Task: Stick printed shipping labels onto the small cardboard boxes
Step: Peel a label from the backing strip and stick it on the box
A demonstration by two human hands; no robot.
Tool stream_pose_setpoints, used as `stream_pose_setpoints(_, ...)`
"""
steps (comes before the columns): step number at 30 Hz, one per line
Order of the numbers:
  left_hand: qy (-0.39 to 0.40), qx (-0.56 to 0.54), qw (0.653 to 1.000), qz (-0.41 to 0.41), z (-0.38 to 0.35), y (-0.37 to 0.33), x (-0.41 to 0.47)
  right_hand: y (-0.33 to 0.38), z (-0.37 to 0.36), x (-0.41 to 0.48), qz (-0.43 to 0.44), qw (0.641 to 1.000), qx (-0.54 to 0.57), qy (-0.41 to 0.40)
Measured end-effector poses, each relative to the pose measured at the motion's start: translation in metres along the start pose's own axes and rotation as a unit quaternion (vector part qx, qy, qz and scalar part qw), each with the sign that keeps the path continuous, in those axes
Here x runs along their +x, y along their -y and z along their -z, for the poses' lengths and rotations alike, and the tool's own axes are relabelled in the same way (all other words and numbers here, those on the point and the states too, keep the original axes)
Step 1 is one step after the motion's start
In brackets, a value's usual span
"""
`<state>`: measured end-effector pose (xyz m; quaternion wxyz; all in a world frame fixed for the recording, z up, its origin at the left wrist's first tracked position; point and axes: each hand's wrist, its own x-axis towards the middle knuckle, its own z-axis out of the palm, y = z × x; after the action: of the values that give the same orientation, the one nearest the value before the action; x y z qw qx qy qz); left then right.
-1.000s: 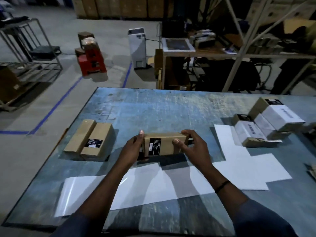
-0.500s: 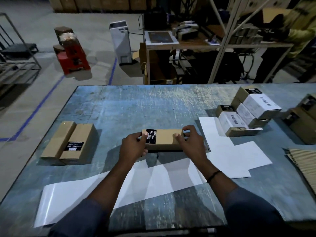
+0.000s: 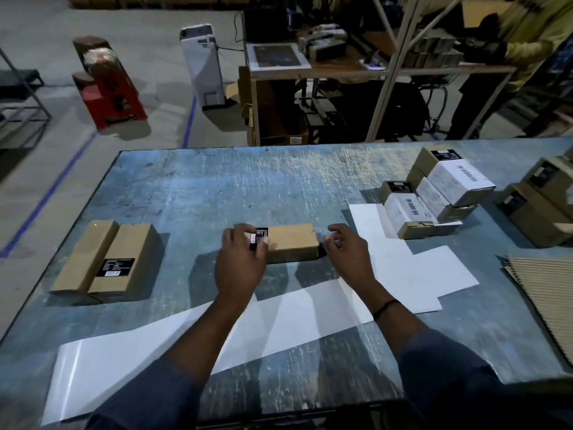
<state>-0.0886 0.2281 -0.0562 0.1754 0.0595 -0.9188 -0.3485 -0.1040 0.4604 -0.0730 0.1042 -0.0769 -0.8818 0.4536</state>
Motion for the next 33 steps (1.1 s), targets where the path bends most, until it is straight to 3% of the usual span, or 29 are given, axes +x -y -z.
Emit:
stream_pose_setpoints(3,0.106,-0.029,0.986,-0.124,-0.013,-0.02,-0.029,-0.02,0.021,-0.02,0.011,0.999,-0.025,-0.027)
stream_pose_setpoints(6,0.234,0.007,0.964,-0.13,-0.03,-0.036,-0.052,-0.039,0.035,-0.04,0.032,0.996,-0.078,-0.033)
stream_pose_setpoints(9,0.299,0.109,0.937,-0.144,-0.046,-0.048,-0.066,-0.053,0.042,-0.058,0.061,0.991,-0.113,-0.045)
stream_pose_setpoints(13,0.321,0.191,0.916,-0.148,-0.054,-0.055,-0.071,-0.059,0.046,-0.073,0.074,0.991,-0.113,-0.023)
stream_pose_setpoints(19,0.36,0.09,0.925,-0.076,-0.055,-0.055,-0.062,-0.061,0.045,-0.088,0.185,0.949,-0.25,0.061)
stream_pose_setpoints(25,0.427,0.02,0.904,-0.017,-0.025,-0.035,-0.043,-0.065,0.059,-0.087,0.201,0.937,-0.287,-0.003)
stream_pose_setpoints(30,0.508,0.056,0.859,-0.041,0.012,-0.007,-0.02,-0.084,0.081,-0.081,0.176,0.928,-0.326,-0.045)
stream_pose_setpoints(33,0.519,0.021,0.854,-0.028,0.017,-0.007,-0.018,-0.07,0.076,-0.089,0.205,0.907,-0.366,-0.042)
